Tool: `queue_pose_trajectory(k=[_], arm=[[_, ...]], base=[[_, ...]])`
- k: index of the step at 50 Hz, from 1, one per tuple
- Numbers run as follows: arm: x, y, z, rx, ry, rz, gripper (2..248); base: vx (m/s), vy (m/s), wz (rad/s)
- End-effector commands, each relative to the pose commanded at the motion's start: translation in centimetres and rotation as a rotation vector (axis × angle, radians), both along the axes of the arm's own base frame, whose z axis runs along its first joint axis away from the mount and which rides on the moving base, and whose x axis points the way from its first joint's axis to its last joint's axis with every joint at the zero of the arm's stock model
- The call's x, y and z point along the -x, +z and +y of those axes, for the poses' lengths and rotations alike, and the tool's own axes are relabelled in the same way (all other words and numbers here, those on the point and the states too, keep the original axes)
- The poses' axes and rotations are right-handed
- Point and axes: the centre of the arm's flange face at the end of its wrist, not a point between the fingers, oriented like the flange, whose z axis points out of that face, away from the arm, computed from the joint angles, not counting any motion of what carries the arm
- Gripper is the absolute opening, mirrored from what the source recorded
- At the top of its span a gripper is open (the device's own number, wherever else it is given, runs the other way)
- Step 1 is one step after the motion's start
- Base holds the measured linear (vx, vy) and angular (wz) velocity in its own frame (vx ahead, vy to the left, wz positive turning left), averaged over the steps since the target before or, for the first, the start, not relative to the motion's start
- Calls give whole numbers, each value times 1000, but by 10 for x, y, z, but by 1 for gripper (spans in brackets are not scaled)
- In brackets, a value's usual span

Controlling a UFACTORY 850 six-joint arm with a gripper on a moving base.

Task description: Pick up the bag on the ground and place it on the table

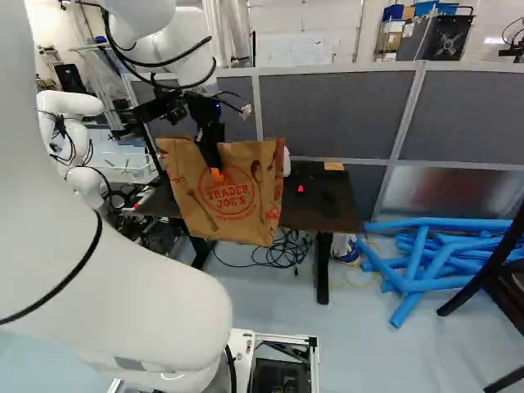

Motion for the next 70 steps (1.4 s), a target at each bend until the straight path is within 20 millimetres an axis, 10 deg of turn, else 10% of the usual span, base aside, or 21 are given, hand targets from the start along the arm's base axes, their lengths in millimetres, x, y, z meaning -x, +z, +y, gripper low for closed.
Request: queue_pose_trajectory(k=[70], arm=[[-80, 2, -24, 19, -52, 13, 21]], base=[[18, -10, 0]])
